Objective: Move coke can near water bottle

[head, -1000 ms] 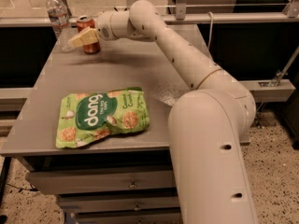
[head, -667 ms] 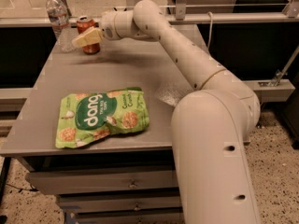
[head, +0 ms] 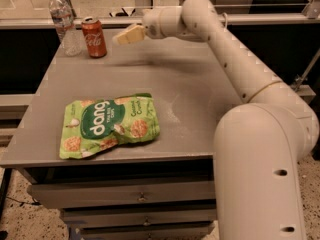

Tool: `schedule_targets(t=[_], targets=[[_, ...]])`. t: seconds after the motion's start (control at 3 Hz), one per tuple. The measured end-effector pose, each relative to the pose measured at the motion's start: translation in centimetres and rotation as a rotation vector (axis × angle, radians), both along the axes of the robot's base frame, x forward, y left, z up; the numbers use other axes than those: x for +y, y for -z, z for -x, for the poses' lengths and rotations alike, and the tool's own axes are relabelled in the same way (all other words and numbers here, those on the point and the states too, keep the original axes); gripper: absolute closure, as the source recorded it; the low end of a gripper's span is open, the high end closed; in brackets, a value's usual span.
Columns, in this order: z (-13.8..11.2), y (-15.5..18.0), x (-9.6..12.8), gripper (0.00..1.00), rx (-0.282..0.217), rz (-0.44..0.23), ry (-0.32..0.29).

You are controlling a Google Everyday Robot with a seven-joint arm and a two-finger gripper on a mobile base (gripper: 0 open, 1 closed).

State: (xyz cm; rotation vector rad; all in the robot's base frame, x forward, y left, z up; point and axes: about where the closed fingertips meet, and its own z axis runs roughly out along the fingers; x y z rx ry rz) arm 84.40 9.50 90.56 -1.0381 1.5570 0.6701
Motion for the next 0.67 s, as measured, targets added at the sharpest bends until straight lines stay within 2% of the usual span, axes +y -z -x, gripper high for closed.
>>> schedule_targets(t=[0.33,0.67], targets=[[0.1,-1.5,-8.2,0.0,-0.012,-0.04,0.035],[0.2,-2.1,-9.3,0.0,-0.017,-0.046,0.038]])
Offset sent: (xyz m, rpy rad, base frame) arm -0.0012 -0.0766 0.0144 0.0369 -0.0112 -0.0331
